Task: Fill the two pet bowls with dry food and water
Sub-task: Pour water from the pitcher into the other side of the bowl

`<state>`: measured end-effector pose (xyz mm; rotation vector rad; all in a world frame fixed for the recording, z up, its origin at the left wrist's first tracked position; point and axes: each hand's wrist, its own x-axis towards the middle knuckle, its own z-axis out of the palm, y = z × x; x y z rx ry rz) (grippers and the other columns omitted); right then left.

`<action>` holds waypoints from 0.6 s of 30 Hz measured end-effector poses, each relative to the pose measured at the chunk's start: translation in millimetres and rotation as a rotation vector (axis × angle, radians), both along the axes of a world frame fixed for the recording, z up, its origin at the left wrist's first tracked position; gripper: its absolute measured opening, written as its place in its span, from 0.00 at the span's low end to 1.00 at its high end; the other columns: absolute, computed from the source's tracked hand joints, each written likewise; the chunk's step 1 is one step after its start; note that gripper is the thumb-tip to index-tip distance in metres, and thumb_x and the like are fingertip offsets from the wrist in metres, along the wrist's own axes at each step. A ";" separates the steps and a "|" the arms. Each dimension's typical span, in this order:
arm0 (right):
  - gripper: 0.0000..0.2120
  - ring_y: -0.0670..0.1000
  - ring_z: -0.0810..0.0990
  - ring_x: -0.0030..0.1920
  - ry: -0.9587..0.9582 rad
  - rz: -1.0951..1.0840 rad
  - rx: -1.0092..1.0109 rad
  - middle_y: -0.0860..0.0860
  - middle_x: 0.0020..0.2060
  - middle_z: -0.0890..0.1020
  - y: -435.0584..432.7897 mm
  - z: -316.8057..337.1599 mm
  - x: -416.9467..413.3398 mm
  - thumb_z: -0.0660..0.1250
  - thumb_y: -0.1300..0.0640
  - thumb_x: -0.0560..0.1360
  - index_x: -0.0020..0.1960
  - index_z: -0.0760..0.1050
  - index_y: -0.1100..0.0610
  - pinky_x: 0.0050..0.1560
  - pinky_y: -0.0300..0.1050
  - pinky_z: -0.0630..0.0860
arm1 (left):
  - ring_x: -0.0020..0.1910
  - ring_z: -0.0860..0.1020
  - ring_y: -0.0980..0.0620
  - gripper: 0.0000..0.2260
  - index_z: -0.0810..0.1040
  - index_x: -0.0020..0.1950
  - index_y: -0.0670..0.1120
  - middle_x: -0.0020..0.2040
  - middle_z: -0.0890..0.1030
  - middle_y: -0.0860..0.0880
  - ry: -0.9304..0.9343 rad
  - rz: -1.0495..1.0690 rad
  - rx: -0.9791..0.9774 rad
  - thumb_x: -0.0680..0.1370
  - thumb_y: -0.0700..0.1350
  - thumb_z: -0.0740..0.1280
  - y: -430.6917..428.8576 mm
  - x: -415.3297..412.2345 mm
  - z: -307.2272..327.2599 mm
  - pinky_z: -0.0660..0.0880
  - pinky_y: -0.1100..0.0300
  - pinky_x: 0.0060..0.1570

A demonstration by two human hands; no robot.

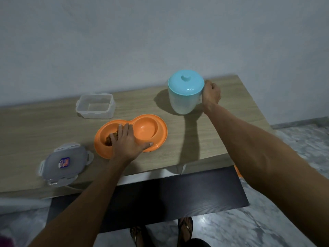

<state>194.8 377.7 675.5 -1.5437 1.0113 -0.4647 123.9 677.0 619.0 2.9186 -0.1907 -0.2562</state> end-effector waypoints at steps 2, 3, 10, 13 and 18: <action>0.16 0.54 0.73 0.34 0.008 0.010 0.018 0.55 0.33 0.76 -0.6 -0.8 -2.1 0.61 0.51 0.74 0.30 0.72 0.57 0.41 0.49 0.75 | 0.79 0.49 0.43 0.50 0.56 0.78 0.42 0.79 0.56 0.45 -0.009 0.017 -0.010 0.67 0.74 0.64 -1.6 0.2 0.7 0.47 0.36 0.72; 0.18 0.54 0.72 0.32 0.010 0.017 0.024 0.55 0.31 0.75 0.1 0.6 -4.5 0.62 0.52 0.74 0.28 0.70 0.57 0.37 0.45 0.74 | 0.79 0.49 0.43 0.50 0.57 0.78 0.42 0.79 0.57 0.45 -0.017 0.019 -0.006 0.67 0.74 0.64 -1.6 0.5 0.7 0.48 0.36 0.72; 0.17 0.53 0.69 0.31 0.021 0.011 0.041 0.51 0.28 0.71 9.9 3.3 -20.6 0.65 0.55 0.72 0.27 0.66 0.56 0.22 0.36 0.66 | 0.78 0.51 0.42 0.49 0.59 0.77 0.43 0.78 0.59 0.45 -0.023 -0.010 0.002 0.67 0.75 0.62 2.7 1.0 3.5 0.50 0.36 0.72; 0.17 0.51 0.64 0.28 0.026 0.015 -0.001 0.49 0.25 0.68 13.7 10.6 -25.5 0.67 0.56 0.70 0.26 0.64 0.55 0.34 0.45 0.67 | 0.78 0.51 0.41 0.50 0.58 0.77 0.42 0.78 0.59 0.45 -0.004 -0.009 -0.018 0.67 0.74 0.63 1.6 0.7 5.5 0.50 0.35 0.72; 0.18 0.50 0.62 0.28 0.032 0.093 -0.130 0.48 0.25 0.65 21.1 22.0 -35.0 0.66 0.57 0.70 0.25 0.62 0.56 0.34 0.45 0.65 | 0.78 0.50 0.42 0.49 0.55 0.78 0.41 0.78 0.57 0.44 0.014 0.001 -0.063 0.68 0.71 0.65 -0.7 -1.0 6.5 0.50 0.37 0.74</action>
